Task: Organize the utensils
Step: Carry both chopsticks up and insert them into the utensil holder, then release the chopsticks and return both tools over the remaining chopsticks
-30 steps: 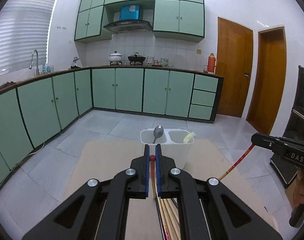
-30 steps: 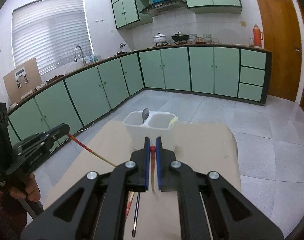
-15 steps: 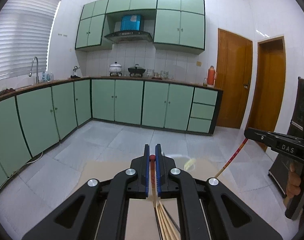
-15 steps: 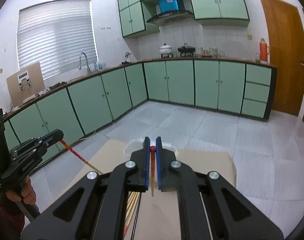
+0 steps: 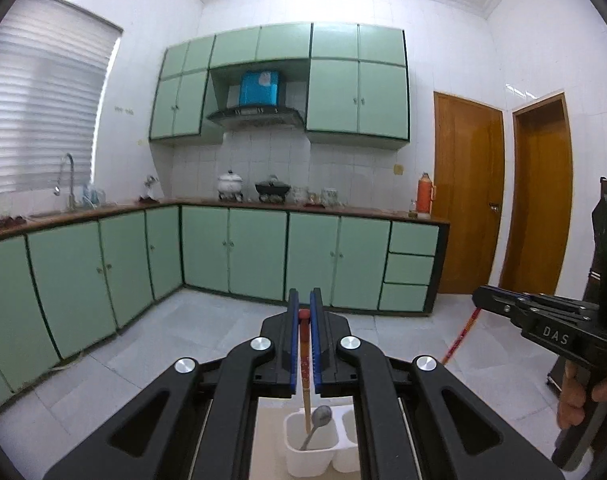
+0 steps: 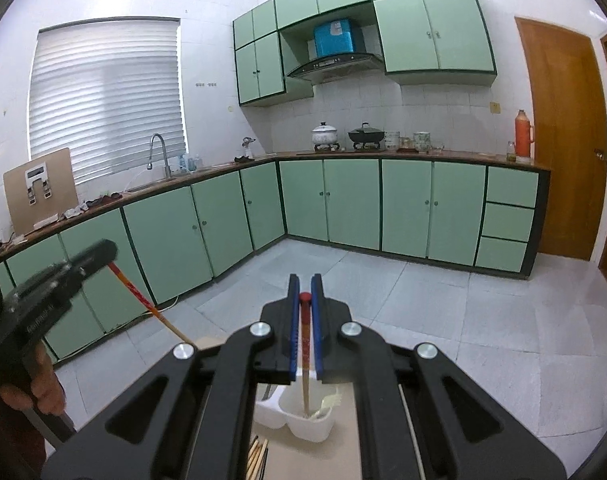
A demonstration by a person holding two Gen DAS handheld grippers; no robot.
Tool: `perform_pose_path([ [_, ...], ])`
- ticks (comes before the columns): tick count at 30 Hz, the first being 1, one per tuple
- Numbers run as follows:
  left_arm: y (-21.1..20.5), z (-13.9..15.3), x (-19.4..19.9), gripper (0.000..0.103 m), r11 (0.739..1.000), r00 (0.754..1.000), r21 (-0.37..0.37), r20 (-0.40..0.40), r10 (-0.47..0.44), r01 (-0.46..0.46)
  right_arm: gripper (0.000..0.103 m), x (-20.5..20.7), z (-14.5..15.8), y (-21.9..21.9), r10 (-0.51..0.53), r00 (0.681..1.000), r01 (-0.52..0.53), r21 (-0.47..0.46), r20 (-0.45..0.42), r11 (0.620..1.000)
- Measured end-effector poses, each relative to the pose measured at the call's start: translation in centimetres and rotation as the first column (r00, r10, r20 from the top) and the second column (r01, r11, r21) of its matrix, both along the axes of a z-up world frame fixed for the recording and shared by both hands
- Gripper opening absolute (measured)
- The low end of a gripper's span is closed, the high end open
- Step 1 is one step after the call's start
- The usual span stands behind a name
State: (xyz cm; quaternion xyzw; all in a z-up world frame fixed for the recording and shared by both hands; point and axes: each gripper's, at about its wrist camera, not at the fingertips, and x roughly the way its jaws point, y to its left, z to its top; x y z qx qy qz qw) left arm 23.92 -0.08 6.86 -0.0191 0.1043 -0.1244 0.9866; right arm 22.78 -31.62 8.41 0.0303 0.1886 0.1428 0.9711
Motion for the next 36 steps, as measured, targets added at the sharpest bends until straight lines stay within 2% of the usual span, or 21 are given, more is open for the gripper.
perform_pose_path([
  [9,-2.4,-5.2,5.3,0.005,0.999,0.993,0.044,-0.116,0.021,-0.016,0.005,4.5,-4.4,0.4,-0.012,0.999,0.013,0.009,-0.048,1.000],
  [14,-2.8,-7.5,6.3,0.006,0.997,0.982,0.071,-0.186,0.027,-0.014,0.008,5.5,-7.0,0.7,-0.008,0.993,0.008,0.000,-0.118,1.000],
  [16,-2.5,-7.9,6.3,0.011,0.997,0.980,0.070,-0.197,0.031,-0.017,0.010,5.3,-7.7,0.8,-0.010,0.991,0.009,-0.009,-0.134,1.000],
  [18,-2.1,-8.1,5.9,0.015,0.998,0.978,0.058,-0.207,0.030,-0.018,0.024,4.8,-8.2,0.7,-0.019,0.990,0.018,-0.003,-0.140,1.000],
  [20,-1.8,-8.1,5.3,0.026,0.998,0.978,0.054,-0.208,0.031,-0.021,0.038,3.9,-8.4,0.4,-0.032,0.991,0.033,0.008,-0.133,0.999],
  [23,-1.0,-8.3,3.5,0.039,0.999,0.977,0.038,-0.207,0.039,-0.032,0.043,2.1,-8.5,-0.1,-0.048,0.993,0.050,0.010,-0.112,0.999],
  [29,0.9,-9.1,-0.7,0.056,0.998,0.979,0.014,-0.197,0.056,-0.055,0.073,-2.7,-9.1,-0.6,-0.091,0.994,0.092,0.011,-0.067,0.996],
  [33,1.7,-10.9,-4.5,0.067,0.997,0.978,0.025,-0.196,0.070,-0.066,0.088,-6.8,-11.2,-0.2,-0.131,0.990,0.130,-0.025,-0.044,0.991],
  [36,2.0,-12.9,-6.9,0.079,0.997,0.972,0.054,-0.224,0.073,-0.063,0.091,-9.6,-13.5,0.4,-0.146,0.988,0.143,-0.045,-0.059,0.989],
])
